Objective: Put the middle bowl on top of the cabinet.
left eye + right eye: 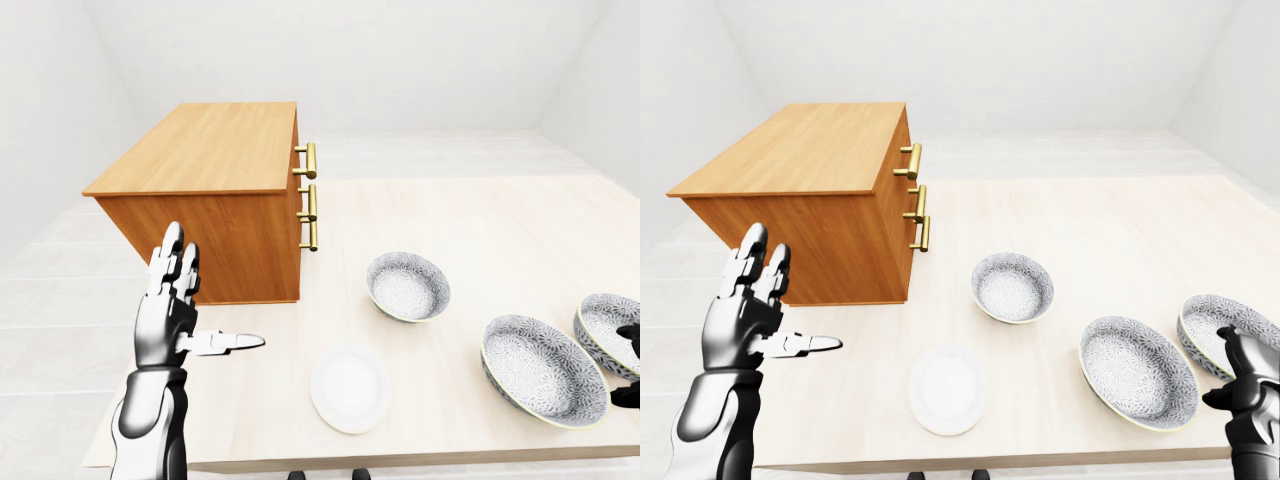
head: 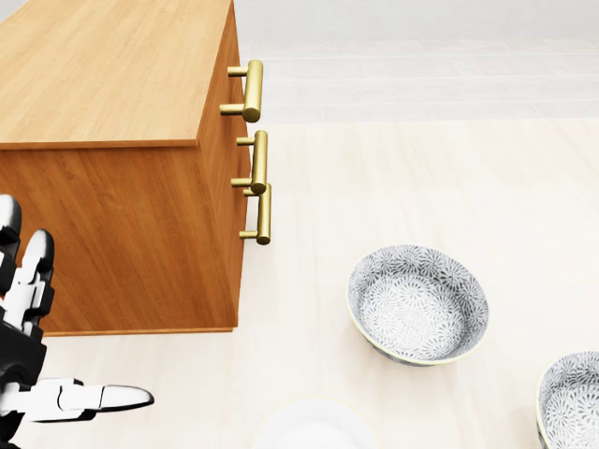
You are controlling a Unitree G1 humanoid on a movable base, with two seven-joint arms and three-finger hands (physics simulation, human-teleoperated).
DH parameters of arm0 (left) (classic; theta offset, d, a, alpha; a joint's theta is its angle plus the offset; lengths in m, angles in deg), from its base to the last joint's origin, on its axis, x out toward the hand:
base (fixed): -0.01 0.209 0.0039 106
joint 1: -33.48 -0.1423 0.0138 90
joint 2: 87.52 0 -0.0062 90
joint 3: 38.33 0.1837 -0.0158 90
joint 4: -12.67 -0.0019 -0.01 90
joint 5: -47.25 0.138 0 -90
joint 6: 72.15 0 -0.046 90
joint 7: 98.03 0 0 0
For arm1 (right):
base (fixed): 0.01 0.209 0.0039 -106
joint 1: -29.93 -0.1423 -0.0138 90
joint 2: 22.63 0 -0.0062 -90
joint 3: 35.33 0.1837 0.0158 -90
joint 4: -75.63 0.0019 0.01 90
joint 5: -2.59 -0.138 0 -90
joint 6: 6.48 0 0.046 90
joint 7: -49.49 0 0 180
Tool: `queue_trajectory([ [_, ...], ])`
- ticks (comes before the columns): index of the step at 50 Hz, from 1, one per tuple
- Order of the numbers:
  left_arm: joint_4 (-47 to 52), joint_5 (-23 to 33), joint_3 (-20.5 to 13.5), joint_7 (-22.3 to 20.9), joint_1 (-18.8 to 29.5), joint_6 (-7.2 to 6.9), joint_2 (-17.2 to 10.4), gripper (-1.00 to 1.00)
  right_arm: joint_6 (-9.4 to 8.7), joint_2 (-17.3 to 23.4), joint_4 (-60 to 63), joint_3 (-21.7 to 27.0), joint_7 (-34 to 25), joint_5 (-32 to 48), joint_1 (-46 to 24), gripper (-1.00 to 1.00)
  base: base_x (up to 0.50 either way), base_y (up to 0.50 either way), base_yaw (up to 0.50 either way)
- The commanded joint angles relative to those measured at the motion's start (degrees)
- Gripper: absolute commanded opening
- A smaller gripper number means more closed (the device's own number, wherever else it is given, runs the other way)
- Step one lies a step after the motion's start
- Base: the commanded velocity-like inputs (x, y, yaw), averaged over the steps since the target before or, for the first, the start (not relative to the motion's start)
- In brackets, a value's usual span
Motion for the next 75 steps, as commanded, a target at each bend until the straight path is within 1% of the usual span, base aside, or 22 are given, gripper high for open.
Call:
queue_trajectory([
  [1,1.5,0.4,0.3,-0.2,-1.4,0.00,0.5,1.00,0.00,1.0,-4.2,-2.4,2.7,-2.5,-1.6,0.48,0.00,0.00,0.00],
  [8,3.3,0.5,-0.1,-0.5,-2.0,0.00,0.8,1.00,0.00,1.4,-8.4,-4.3,4.9,-3.8,-3.0,0.48,0.00,0.00,0.00],
  [16,4.1,1.1,0.2,-0.4,-2.2,0.00,1.1,1.00,0.00,2.4,-11.9,-5.8,5.6,-5.7,-4.4,0.48,0.00,0.00,0.00],
  [18,4.0,1.3,0.4,-0.4,-2.0,0.00,1.2,1.00,0.00,2.6,-12.6,-6.2,6.0,-6.2,-4.7,0.44,0.00,0.00,0.00],
  [22,3.8,1.7,0.7,-0.3,-1.8,0.00,1.2,1.00,0.00,2.9,-13.5,-6.9,6.4,-6.9,-5.1,0.41,0.00,0.00,0.00],
  [23,3.9,1.7,0.7,-0.2,-1.7,0.00,1.2,1.00,0.00,3.0,-13.8,-7.1,6.5,-7.1,-5.2,0.35,0.00,0.00,0.00],
  [24,4.0,1.7,0.7,-0.2,-1.7,0.00,1.2,1.00,0.00,3.0,-13.8,-7.1,6.5,-7.2,-5.3,0.35,0.00,0.00,0.00],
  [25,4.1,1.7,0.7,-0.2,-1.6,0.00,1.1,1.00,0.00,3.1,-14.0,-7.3,6.5,-7.4,-5.4,0.26,0.00,0.00,0.00],
  [27,4.2,1.7,0.7,-0.2,-1.5,0.00,1.1,1.00,0.00,3.2,-14.2,-7.5,6.6,-7.7,-5.5,0.25,0.00,0.00,0.00],
  [29,4.1,1.8,0.7,-0.1,-1.5,0.00,1.1,1.00,0.00,3.3,-14.3,-7.8,6.6,-8.0,-5.6,-0.01,0.00,0.00,0.00],
  [31,3.8,1.9,0.8,-0.1,-1.5,0.00,1.1,1.00,0.00,3.4,-14.5,-8.1,6.7,-8.2,-5.8,-0.45,0.00,0.00,0.00],
  [32,3.8,1.9,0.8,-0.1,-1.5,0.00,1.1,1.00,0.00,3.4,-14.5,-8.2,6.7,-8.2,-5.8,-0.45,0.00,0.00,0.00],
  [33,3.7,1.9,0.7,-0.1,-1.4,0.00,1.0,1.00,0.00,3.5,-14.5,-8.3,6.6,-8.3,-5.9,-1.00,0.00,0.00,0.00],
  [48,4.9,1.1,0.0,-0.8,-2.3,0.00,1.1,1.00,0.00,3.7,-12.6,-8.2,5.7,-9.4,-4.7,-1.00,0.00,0.00,0.00],
  [52,5.8,1.1,0.1,-1.4,-3.8,0.00,1.6,1.00,0.00,3.7,-10.1,-7.6,4.6,-9.5,-3.7,-1.00,0.00,0.00,0.00],
  [65,5.7,0.5,-1.1,-2.2,-3.7,0.00,1.9,1.00,0.00,3.5,-3.6,-4.6,1.4,-7.9,-1.7,-1.00,0.00,0.00,0.00],
  [75,5.0,0.0,-1.9,-2.3,-2.9,0.00,1.6,1.00,0.00,3.6,4.8,-0.8,-3.4,-6.3,-0.7,-1.00,0.00,0.00,0.00],
])
